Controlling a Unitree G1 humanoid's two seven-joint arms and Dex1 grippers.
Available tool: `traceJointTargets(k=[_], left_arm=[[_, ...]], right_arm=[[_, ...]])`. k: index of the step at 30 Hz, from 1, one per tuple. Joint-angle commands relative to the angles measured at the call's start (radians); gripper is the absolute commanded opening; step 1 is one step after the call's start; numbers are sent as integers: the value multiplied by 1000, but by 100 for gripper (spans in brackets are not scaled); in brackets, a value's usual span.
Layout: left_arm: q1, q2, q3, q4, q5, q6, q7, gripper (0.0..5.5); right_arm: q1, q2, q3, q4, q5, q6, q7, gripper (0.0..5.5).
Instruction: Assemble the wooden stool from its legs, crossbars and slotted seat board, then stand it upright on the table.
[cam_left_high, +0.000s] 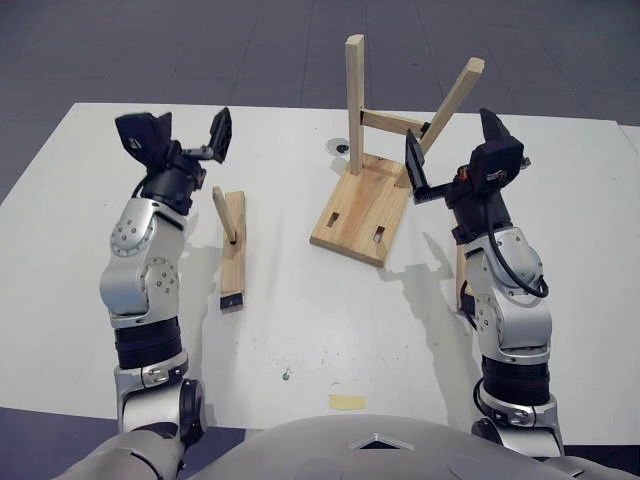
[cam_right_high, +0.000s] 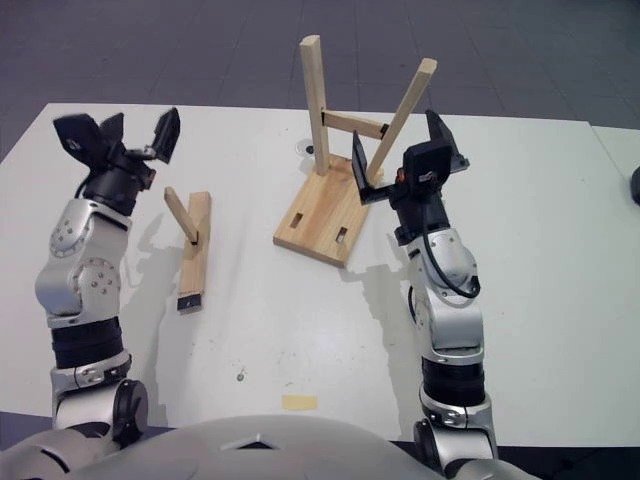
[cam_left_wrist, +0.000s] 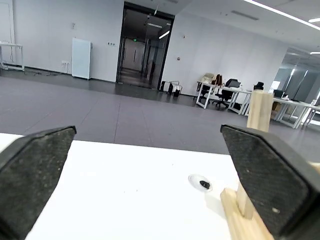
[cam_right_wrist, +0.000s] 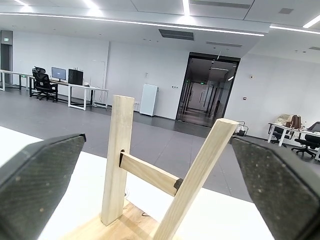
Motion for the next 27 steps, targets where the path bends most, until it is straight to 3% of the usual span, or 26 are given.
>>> traceJointTargets(k=[1, 5, 11, 24, 27], left_arm=[[-25, 67, 42, -116, -46, 165, 66, 538], [114, 79, 63, -292, -77, 373, 166, 538], [221, 83, -31, -368, -86, 570, 193, 538], [376, 52, -193, -133, 77, 510, 113, 538], [388, 63, -202, -112, 92, 512, 91, 486]], right_arm=[[2, 1, 5, -1, -11, -10, -4, 540], [44, 8, 6, -3, -24, -13, -15, 540], [87, 18, 18, -27, -52, -8, -39, 540], [104, 47, 41, -26, -78, -21, -64, 540], [104, 53, 53, -26, -88, -28, -71, 540]])
